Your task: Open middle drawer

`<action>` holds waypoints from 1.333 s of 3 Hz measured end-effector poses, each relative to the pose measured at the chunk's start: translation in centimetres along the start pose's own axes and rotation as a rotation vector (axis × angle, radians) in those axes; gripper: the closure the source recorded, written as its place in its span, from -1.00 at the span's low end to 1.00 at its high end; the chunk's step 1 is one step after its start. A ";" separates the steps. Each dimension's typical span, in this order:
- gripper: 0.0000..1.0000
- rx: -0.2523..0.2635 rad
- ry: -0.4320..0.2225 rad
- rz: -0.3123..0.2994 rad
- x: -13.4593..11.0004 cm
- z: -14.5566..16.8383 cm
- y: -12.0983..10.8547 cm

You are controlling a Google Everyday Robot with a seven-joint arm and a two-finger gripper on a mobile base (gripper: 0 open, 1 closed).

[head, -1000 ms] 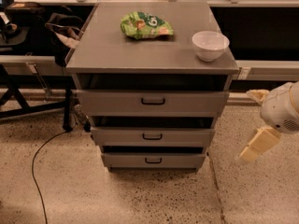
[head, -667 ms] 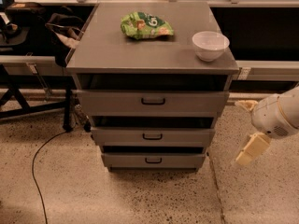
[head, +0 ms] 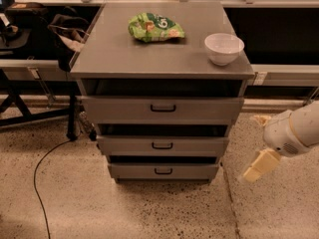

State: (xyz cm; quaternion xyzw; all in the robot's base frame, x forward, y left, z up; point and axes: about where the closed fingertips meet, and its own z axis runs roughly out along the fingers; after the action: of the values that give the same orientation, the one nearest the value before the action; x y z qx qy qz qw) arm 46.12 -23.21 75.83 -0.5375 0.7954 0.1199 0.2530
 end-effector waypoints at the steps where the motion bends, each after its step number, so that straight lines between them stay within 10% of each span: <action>1: -1.00 0.043 -0.052 0.079 1.6 3.6 -0.2; 2: -0.95 0.086 -0.156 0.118 2.8 7.7 -1.9; 4: 0.13 0.081 -0.148 0.114 2.6 7.5 -1.7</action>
Offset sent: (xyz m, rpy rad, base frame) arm 0.0516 0.0044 -0.1126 0.2467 -0.1322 -0.1779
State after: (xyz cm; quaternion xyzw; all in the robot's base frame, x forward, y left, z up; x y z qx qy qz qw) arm 48.96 -22.48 68.31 -0.4705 0.8081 0.1413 0.3251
